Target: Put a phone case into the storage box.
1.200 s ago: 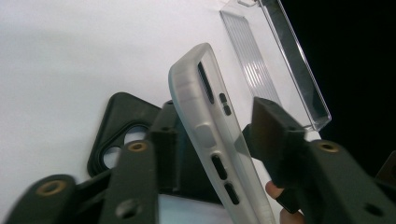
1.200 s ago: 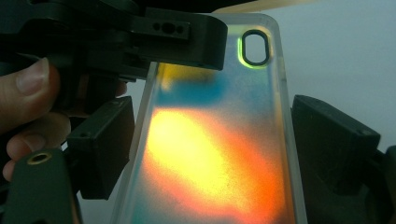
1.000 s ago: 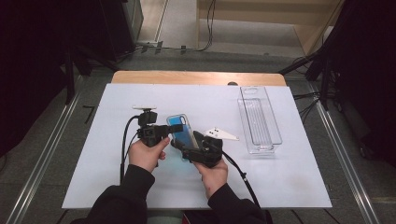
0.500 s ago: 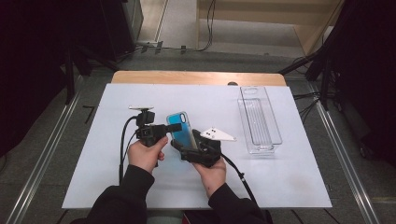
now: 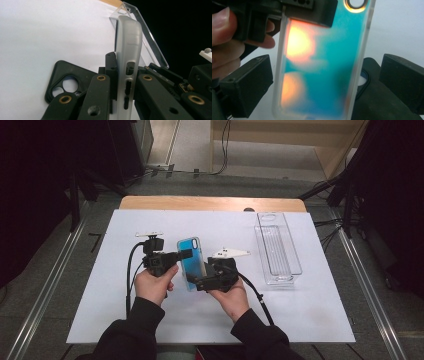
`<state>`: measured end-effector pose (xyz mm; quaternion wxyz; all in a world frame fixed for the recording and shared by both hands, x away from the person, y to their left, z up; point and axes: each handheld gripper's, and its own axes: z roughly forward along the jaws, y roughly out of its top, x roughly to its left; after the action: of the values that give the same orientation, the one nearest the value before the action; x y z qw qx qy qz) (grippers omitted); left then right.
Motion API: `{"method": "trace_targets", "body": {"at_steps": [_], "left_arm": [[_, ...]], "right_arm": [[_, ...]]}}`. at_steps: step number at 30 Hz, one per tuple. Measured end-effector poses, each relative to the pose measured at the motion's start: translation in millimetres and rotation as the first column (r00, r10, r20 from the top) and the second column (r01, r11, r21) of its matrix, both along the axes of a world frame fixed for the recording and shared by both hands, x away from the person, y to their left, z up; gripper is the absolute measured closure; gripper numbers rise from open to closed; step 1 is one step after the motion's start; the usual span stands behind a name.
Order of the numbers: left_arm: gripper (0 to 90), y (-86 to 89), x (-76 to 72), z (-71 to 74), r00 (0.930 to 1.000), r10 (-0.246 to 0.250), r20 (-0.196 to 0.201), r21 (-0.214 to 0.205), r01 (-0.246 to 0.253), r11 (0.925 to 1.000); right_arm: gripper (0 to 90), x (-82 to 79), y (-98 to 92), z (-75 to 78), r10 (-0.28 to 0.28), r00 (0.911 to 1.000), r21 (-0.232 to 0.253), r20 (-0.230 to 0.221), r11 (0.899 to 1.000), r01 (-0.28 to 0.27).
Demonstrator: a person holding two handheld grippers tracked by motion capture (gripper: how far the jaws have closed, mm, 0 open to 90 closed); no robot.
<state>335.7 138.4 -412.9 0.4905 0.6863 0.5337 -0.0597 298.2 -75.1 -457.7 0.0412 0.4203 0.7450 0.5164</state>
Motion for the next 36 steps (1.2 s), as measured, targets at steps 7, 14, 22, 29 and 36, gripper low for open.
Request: {"method": "trace_targets", "body": {"at_steps": [7, 14, 22, 29, 36], "left_arm": [[85.6, -2.0, -2.2, -2.3, 0.9981, -0.010, 0.060, 0.030, 0.008, 0.9995], [85.6, -3.2, -5.1, -8.7, 0.9922, -0.005, 0.124, 0.056, -0.002, 0.9984], [85.6, -5.0, -11.8, -10.0, 0.9717, -0.018, 0.236, 0.075, 0.000, 0.9972], [85.7, -7.8, -19.3, -10.2, 0.9482, -0.022, 0.317, 0.090, -0.007, 0.9959], [85.7, -13.3, -27.0, -14.9, 0.9440, -0.008, 0.330, 0.065, -0.015, 0.9978]], "right_arm": [[0.0, -3.9, -16.3, 4.6, 0.048, 0.9984, -0.072, -0.030, 0.996, -0.050], [0.0, -10.4, -31.2, 4.9, 0.071, 0.9967, -0.096, -0.040, 0.993, -0.074], [0.0, -10.9, -45.1, 1.9, 0.065, 0.9975, -0.124, -0.026, 0.990, -0.068], [0.0, -11.5, -51.4, 0.5, 0.058, 0.9982, -0.142, -0.015, 0.988, -0.060], [0.0, -12.9, -49.4, 4.0, 0.033, 0.9995, -0.120, -0.004, 0.992, -0.033]]}}
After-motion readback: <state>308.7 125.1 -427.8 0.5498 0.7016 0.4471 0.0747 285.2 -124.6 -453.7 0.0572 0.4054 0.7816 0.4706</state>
